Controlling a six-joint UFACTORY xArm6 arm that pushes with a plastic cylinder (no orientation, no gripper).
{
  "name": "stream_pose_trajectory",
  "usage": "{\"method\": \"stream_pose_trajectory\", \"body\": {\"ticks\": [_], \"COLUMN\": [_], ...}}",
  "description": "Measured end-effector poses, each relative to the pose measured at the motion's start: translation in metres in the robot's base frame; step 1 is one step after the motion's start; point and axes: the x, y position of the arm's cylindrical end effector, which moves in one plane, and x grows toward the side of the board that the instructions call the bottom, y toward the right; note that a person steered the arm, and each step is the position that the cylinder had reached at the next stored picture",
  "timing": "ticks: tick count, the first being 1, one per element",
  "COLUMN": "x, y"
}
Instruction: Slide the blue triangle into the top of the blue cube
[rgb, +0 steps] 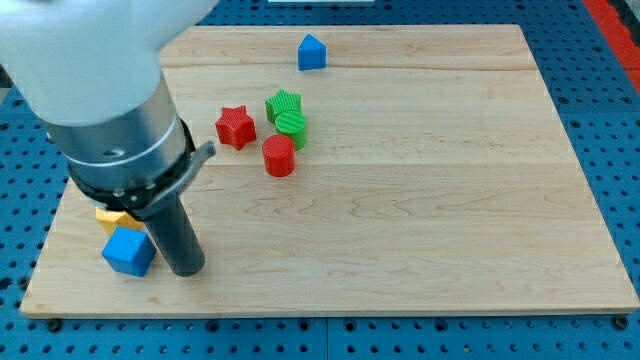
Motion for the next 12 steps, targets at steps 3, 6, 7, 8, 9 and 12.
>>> {"method": "stream_pose_trajectory", "body": {"ticks": [3, 6, 7, 8, 9, 12], "x": [-0.044, -0.335, -0.341, -0.323, -0.276, -0.211], "y": [0.250, 0.255, 0.160, 0.081, 0.027, -0.002]}}
